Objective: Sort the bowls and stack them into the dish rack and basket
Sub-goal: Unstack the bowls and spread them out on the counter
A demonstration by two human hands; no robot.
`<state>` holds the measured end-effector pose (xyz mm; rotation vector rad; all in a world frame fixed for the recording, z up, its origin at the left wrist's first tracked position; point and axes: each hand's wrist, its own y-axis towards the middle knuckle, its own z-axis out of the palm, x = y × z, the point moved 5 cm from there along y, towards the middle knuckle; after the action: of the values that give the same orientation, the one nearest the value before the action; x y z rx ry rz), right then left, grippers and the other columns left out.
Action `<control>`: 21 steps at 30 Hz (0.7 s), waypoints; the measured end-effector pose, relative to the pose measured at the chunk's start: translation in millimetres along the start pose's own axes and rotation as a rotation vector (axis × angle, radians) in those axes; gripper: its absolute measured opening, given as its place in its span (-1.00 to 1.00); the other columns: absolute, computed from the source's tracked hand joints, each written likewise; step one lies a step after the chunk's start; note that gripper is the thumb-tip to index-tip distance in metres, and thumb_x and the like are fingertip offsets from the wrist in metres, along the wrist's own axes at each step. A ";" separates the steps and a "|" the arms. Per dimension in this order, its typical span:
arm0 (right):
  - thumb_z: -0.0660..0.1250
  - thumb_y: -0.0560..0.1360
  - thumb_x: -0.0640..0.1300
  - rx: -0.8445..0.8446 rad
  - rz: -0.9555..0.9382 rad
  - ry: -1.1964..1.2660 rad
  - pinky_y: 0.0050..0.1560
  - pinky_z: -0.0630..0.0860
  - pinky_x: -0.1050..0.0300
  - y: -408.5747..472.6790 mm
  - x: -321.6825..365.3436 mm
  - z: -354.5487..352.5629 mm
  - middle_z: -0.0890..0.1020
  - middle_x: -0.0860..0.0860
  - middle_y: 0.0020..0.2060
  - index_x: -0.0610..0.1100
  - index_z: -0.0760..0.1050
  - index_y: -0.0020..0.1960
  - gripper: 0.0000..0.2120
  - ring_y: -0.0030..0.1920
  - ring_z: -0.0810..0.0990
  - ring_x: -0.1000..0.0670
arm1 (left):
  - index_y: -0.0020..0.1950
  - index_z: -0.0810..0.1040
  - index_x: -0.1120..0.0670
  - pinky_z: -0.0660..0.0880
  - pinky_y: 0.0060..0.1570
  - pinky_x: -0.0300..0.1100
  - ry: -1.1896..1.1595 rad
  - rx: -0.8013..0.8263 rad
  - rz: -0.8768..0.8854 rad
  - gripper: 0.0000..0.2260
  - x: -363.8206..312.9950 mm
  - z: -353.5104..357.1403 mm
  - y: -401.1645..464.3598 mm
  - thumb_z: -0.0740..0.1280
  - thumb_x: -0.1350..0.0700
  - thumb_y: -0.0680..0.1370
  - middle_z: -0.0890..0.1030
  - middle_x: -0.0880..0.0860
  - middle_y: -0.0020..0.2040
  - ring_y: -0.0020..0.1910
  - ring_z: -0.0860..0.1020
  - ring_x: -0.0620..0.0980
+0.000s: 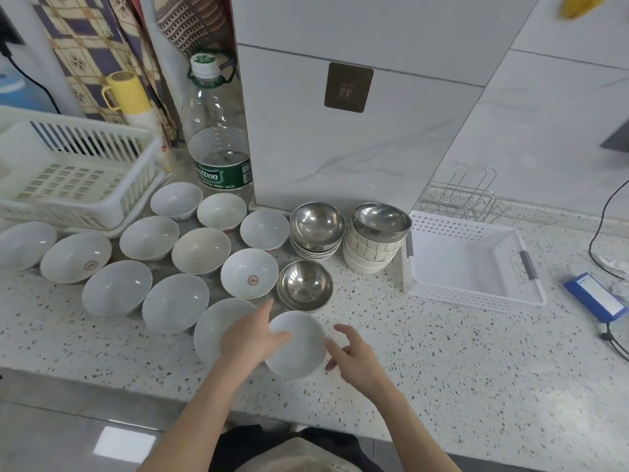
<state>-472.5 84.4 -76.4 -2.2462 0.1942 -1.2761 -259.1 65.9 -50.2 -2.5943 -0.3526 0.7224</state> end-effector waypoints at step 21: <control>0.23 0.58 -0.12 -0.350 0.034 0.215 -0.37 0.48 0.23 27.3 47.2 -54.6 0.72 0.03 -0.23 0.04 0.38 0.35 -0.66 -0.46 0.40 0.10 | 0.38 0.32 -0.10 0.60 -0.06 -0.07 -0.417 -0.115 0.075 -0.57 -79.1 -71.5 126.5 0.29 -0.11 0.54 0.63 -0.16 -0.26 -0.28 0.68 -0.14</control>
<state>-488.6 22.5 -33.2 -2.3705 0.5728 -1.5648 -270.3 -96.1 -18.9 -2.5589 -0.4318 1.3093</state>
